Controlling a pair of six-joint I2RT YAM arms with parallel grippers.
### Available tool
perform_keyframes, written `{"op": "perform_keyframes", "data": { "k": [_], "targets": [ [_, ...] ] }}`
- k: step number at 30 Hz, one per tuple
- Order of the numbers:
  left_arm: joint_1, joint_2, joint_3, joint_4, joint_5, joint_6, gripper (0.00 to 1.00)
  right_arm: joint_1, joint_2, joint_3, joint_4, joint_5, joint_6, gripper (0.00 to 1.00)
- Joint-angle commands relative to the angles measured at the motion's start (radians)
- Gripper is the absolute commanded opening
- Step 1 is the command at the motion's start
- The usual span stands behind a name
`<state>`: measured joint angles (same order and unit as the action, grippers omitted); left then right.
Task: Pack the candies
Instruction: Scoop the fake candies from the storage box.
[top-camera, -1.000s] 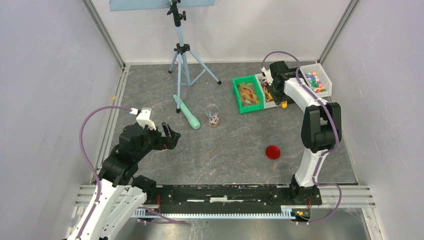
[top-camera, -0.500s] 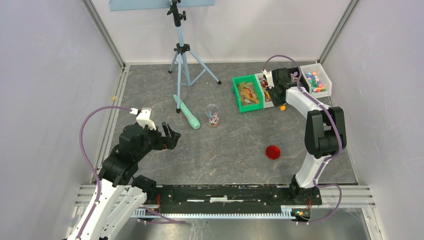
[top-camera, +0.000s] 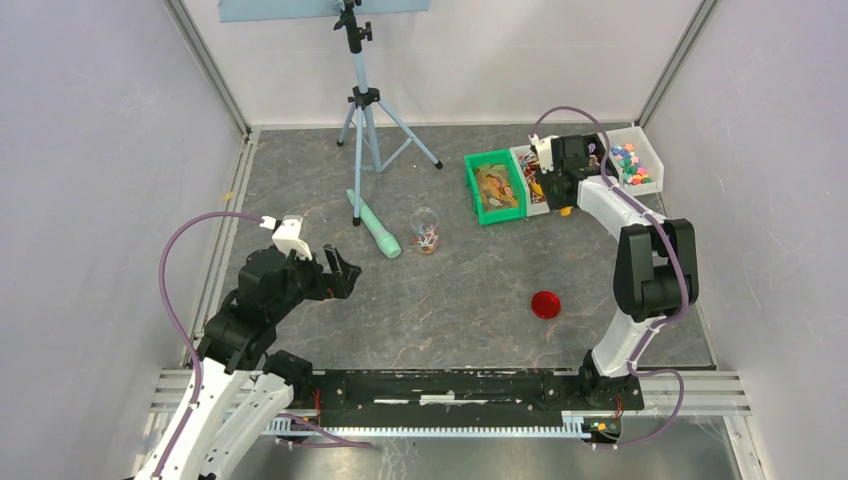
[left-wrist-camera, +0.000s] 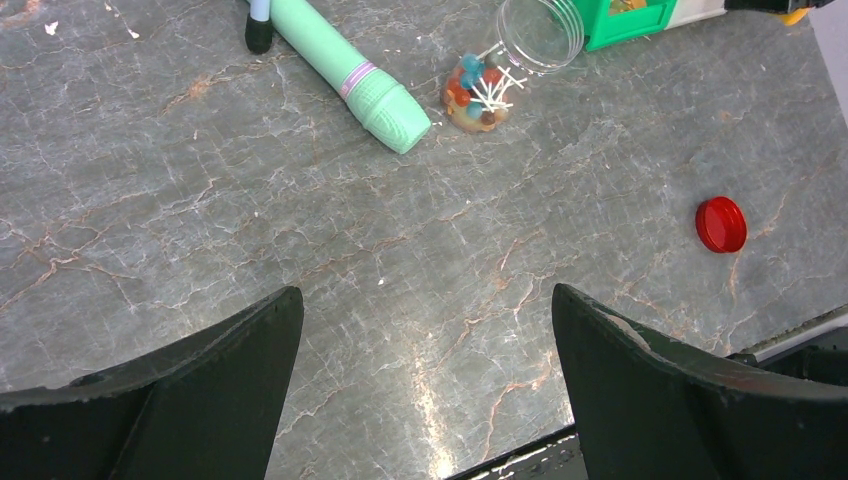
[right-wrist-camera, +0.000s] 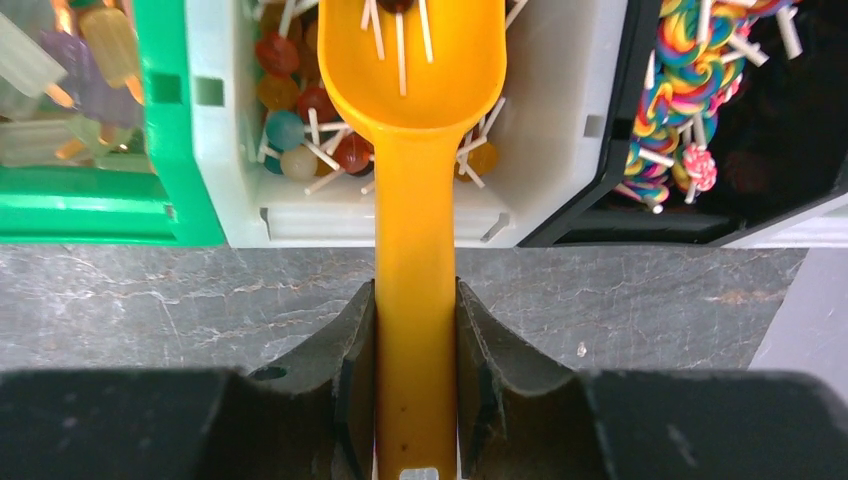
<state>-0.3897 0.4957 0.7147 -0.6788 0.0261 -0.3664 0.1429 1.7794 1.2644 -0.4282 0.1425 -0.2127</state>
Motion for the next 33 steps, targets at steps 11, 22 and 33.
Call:
{"op": "perform_keyframes", "data": {
  "k": [11, 22, 33],
  "targets": [
    [-0.004, 0.006, 0.005, 0.029, -0.017, 0.011, 1.00, 0.001, -0.059, -0.125, 0.205, -0.084, -0.007, 0.00],
    [-0.005, 0.010, 0.004, 0.029, -0.019, 0.009, 1.00, -0.019, -0.145, -0.289, 0.381, -0.118, -0.010, 0.00],
    [-0.004, 0.020, 0.005, 0.029, -0.012, 0.009, 1.00, -0.027, -0.251, -0.478, 0.604, -0.128, -0.031, 0.00]
  ]
}}
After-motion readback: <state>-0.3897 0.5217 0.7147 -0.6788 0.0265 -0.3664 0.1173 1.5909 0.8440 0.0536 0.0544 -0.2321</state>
